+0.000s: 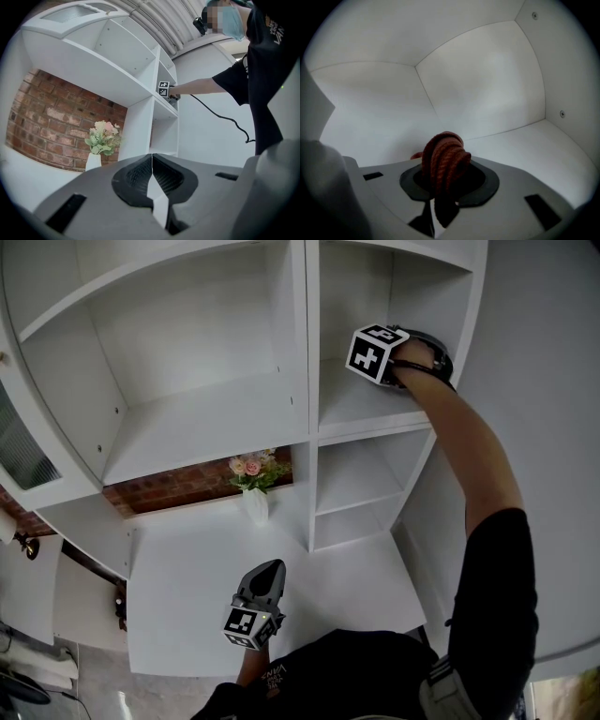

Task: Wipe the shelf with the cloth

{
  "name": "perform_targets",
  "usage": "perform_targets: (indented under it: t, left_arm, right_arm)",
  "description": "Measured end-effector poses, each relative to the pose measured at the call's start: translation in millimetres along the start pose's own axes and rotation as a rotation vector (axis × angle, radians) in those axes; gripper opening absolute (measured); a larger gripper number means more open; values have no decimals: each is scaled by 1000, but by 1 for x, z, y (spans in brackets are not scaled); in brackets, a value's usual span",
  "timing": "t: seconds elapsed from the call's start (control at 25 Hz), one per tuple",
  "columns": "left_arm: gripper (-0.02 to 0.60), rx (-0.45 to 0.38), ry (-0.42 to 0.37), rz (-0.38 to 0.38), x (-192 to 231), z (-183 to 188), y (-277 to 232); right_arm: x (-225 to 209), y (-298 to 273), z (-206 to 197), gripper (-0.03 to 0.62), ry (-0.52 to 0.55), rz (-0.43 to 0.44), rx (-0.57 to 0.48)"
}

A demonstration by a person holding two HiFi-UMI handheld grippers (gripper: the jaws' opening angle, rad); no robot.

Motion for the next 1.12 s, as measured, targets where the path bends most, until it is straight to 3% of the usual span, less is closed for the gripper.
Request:
perform_targets:
  t: [0.16,0.32,0.44,0.6,0.72,0.84,1.12]
  left_arm:
    - [9,2,-6,0,-1,1,3]
    - [9,5,-11,-14,-8,2,1]
    - [9,11,-16,-33,-14,2,-1]
    - [9,10,-25,-51,-18,4,-3]
    - [9,13,-28,-61,-22,5,-4]
    - [9,20,-25,-61,-26,4,-3]
    - [9,16,-23,-50,-22,2,-2]
  right_arm:
    - [-6,16,2,100,-123,45,-129]
    - [-14,38,3,100,-315,140,-309]
    - [-12,60,10,100,-486,305,-483]
    - [8,82,29,100,-654,603,-650]
    - [24,86,43,100,-663,730,-681]
    - [36,87,51,100,-637,778,-670]
    - [49,77,54,100,-520,708,-599]
Point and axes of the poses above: the fingertips, and each gripper's own axes: y backward along the fingers, x to its left, z out of its top, the point moved 7 cm from there along y, backward along the fingers, and after that the axes turned 2 degrees about -x, right-handed, at the moved point
